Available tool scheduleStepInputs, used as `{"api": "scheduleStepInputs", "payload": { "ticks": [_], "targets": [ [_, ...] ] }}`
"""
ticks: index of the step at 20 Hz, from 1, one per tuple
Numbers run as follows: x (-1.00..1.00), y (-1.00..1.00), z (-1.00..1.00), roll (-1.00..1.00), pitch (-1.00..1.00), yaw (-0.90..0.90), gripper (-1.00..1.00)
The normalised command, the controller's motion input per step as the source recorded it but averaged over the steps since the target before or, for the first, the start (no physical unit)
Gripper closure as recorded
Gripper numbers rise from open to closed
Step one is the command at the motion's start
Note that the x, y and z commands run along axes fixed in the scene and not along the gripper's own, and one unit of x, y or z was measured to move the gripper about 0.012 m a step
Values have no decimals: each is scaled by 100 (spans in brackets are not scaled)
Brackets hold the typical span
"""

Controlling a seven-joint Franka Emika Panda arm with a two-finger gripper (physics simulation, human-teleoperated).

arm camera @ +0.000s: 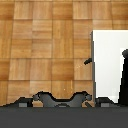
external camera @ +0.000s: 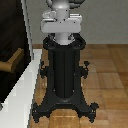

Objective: Open the door by pressing down and pulling on the handle.

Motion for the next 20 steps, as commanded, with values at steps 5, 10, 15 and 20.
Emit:
{"api": "scheduleStepInputs", "payload": {
  "ticks": [5,10,15,20],
  "targets": [
    [0,-60,0,0,0,0,-100],
    [0,-60,0,0,0,0,-100],
    [0,-60,0,0,0,0,-100],
    [0,-60,0,0,0,0,-100]
  ]
}}
